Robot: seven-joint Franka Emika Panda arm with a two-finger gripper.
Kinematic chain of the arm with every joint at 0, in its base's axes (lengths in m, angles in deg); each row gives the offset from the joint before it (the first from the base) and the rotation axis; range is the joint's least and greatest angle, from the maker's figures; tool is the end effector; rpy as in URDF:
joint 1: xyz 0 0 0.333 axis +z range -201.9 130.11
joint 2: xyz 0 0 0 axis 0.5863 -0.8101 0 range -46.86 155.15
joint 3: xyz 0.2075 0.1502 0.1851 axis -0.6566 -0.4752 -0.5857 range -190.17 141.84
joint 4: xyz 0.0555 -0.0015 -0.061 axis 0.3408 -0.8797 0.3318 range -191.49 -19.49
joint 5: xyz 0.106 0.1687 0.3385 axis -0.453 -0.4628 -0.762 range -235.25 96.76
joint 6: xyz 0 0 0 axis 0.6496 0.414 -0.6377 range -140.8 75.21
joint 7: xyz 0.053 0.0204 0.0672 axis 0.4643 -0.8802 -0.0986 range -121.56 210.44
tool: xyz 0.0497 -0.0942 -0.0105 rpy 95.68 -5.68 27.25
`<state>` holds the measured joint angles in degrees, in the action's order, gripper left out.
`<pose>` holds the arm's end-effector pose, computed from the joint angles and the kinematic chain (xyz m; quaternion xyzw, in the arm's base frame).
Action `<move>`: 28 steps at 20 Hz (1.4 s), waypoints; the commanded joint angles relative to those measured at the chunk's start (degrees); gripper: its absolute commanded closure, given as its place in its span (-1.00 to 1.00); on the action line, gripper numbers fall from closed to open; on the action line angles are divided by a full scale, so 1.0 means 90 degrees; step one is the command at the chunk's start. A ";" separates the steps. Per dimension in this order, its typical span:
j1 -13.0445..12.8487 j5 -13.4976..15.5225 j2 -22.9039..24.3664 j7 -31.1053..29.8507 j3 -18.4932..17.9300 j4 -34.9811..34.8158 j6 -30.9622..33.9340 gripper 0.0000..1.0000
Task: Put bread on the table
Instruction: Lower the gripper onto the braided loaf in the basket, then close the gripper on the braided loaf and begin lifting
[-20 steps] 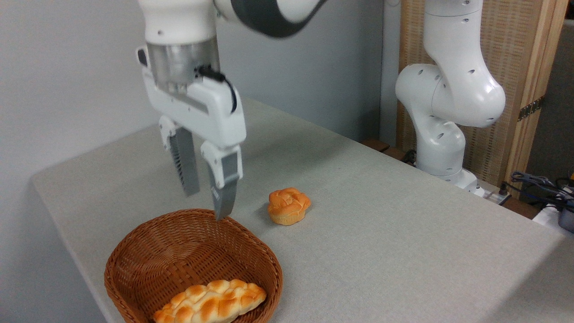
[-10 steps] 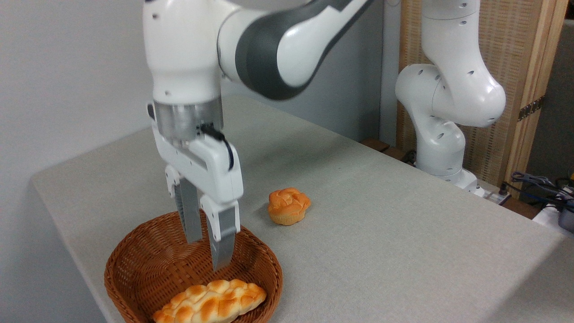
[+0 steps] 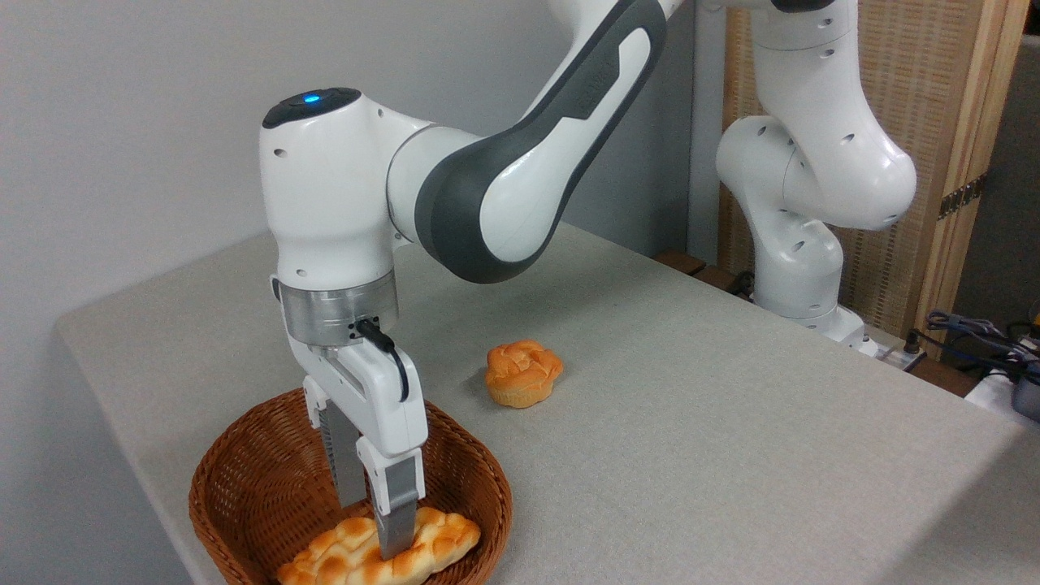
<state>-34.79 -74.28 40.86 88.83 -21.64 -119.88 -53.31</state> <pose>0.6362 -0.0113 0.4261 -0.9082 0.4083 -0.0682 0.0612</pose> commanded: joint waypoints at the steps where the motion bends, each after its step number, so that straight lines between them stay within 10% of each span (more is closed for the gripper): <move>1: 0.0043 -0.0046 -0.0096 0.0029 0.0226 0.0007 -0.0158 -1.00; 18: 0.0365 -0.0427 -0.0194 0.1122 0.0354 0.0007 -0.0236 -0.96; 22: 0.0365 -0.0378 -0.0194 0.1142 0.0354 0.0007 -0.0236 0.24; 28: 0.0365 -0.0378 -0.0194 0.1142 0.0354 0.0007 -0.0236 0.72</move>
<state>-32.04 -77.13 39.72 98.51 -18.92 -119.81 -54.42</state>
